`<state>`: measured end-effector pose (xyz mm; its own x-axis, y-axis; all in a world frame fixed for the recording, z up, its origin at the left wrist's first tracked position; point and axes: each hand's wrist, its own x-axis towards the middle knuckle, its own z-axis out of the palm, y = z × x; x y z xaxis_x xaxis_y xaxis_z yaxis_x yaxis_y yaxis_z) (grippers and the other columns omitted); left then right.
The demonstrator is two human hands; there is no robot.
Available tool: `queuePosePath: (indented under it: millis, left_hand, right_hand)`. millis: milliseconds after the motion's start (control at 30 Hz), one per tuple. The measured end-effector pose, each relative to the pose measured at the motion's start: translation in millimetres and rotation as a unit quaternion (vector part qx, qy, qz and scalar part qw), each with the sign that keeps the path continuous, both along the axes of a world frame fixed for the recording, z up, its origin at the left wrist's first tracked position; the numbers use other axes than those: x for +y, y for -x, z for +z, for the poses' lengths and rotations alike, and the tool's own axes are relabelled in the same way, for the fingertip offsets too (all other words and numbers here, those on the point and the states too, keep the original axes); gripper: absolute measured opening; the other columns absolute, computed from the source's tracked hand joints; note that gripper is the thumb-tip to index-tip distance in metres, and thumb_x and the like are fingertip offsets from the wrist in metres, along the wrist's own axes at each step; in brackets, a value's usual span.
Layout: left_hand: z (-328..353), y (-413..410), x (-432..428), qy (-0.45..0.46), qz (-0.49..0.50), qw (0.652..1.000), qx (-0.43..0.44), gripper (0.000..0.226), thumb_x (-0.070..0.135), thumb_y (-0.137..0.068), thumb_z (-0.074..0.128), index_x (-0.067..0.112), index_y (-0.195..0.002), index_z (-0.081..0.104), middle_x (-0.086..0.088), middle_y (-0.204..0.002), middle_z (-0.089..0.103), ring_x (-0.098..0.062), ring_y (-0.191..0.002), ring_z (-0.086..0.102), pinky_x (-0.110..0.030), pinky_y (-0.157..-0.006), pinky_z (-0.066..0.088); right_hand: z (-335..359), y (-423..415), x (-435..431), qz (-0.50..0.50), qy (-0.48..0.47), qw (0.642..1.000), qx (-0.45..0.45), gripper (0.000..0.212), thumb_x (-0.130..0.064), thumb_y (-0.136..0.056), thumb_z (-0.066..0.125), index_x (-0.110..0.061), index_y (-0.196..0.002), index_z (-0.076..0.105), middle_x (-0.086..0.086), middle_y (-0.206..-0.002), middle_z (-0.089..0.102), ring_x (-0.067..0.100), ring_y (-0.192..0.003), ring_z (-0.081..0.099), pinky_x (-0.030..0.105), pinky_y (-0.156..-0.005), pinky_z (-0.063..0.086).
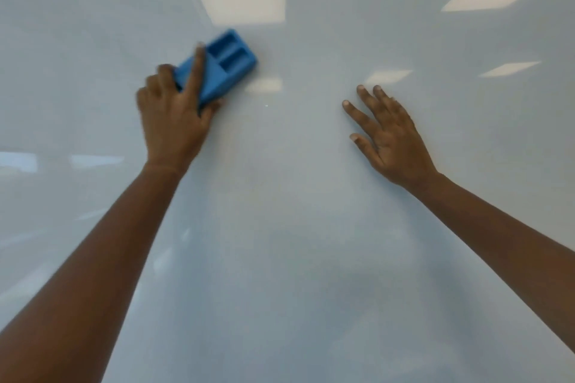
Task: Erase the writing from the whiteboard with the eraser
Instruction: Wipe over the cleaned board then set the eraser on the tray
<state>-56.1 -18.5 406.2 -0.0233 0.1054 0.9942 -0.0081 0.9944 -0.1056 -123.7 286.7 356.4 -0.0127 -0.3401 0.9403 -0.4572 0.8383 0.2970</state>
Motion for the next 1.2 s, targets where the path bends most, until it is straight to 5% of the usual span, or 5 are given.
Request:
queuePosePath:
  millis: [267, 500, 767, 1000, 1200]
  left_hand:
    - [-115.4, -12.0, -74.9, -0.352, 0.017, 0.934, 0.053, 0.067, 0.045, -0.092, 0.039, 0.009, -0.145, 0.018, -0.039, -0.117, 0.041, -0.052, -0.1, 0.042, -0.057, -0.083, 0.032]
    - [-158.9, -4.7, -46.7, -0.471, -0.005, 0.88, 0.061, 0.069, 0.04, -0.091, 0.039, 0.004, -0.145, 0.015, -0.037, -0.117, 0.041, -0.048, -0.104, 0.041, -0.054, -0.086, 0.032]
    - [-123.1, 9.9, 75.4, -0.132, -0.085, 0.988, -0.01, 0.065, 0.033, -0.08, 0.045, 0.0, -0.136, 0.036, -0.033, -0.1, 0.055, -0.042, -0.078, 0.052, -0.042, -0.063, 0.043]
    - [-176.2, 23.3, 108.1, 0.228, -0.042, 0.972, -0.037, 0.058, 0.033, -0.083, 0.043, 0.017, -0.137, 0.03, -0.013, -0.107, 0.039, -0.026, -0.072, 0.048, -0.033, -0.063, 0.028]
    - [-127.3, 10.3, 41.0, 0.09, -0.02, 0.996, -0.003, 0.058, 0.033, -0.08, 0.044, 0.006, -0.131, 0.039, -0.029, -0.101, 0.057, -0.038, -0.072, 0.054, -0.038, -0.06, 0.04]
  right_hand:
    - [-4.3, 8.0, -2.4, -0.013, 0.019, 0.999, 0.035, 0.045, -0.029, -0.097, 0.031, -0.016, -0.138, 0.04, 0.012, -0.147, 0.036, 0.029, -0.137, 0.026, 0.041, -0.112, 0.02]
    - [-4.6, 7.9, -4.2, -0.012, 0.022, 0.999, 0.043, 0.045, -0.028, -0.096, 0.031, -0.015, -0.138, 0.04, 0.014, -0.146, 0.036, 0.031, -0.136, 0.027, 0.042, -0.111, 0.02]
    - [-5.1, 9.0, -3.8, -0.015, 0.021, 0.998, 0.049, 0.044, -0.026, -0.096, 0.032, -0.015, -0.138, 0.041, 0.013, -0.145, 0.038, 0.03, -0.136, 0.028, 0.041, -0.111, 0.021]
    - [-4.1, 7.2, -1.4, -0.008, 0.01, 0.999, 0.038, 0.045, -0.022, -0.095, 0.029, -0.014, -0.138, 0.04, 0.014, -0.146, 0.036, 0.031, -0.137, 0.026, 0.042, -0.112, 0.02]
    - [-5.3, 8.0, -2.6, 0.002, 0.017, 0.999, 0.045, 0.044, -0.02, -0.095, 0.03, -0.013, -0.137, 0.043, 0.014, -0.145, 0.039, 0.031, -0.136, 0.029, 0.042, -0.111, 0.022]
